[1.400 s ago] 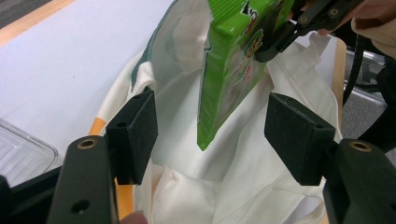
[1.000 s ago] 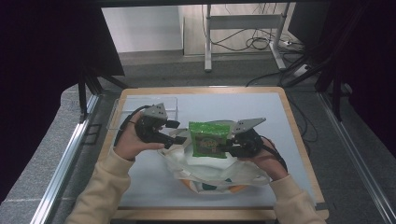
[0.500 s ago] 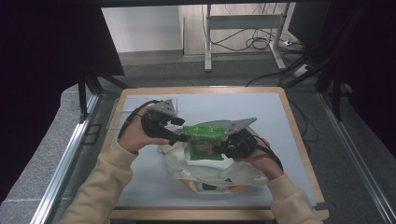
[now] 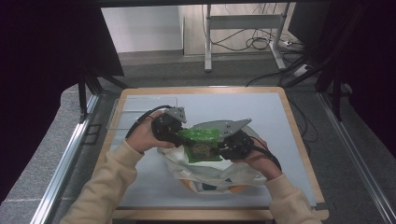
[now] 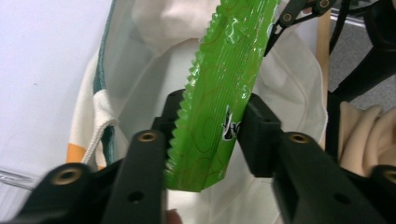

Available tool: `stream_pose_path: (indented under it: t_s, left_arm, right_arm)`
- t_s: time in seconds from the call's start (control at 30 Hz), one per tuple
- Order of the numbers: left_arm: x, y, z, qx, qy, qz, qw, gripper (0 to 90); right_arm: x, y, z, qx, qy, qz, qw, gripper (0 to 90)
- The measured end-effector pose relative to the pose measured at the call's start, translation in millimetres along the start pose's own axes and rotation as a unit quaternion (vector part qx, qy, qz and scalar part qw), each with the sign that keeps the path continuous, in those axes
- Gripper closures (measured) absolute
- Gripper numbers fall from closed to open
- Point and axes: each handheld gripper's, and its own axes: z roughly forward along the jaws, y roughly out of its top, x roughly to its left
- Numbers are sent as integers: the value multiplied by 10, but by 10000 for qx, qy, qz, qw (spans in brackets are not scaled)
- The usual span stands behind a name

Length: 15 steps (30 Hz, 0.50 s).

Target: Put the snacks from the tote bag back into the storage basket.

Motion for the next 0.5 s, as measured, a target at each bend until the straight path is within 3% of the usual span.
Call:
stream_pose_path:
  t_s: [0.33, 0.5]
  left_arm:
    - [-23, -15, -45, -131, 57, -25, 9999, 737]
    - [0, -45, -98, -198, 121, -128, 9996, 747]
  right_arm:
    - [-26, -20, -29, -235, 34, 122, 9996, 676]
    - [-42, -48, -103, -419, 27, 284, 9987, 561]
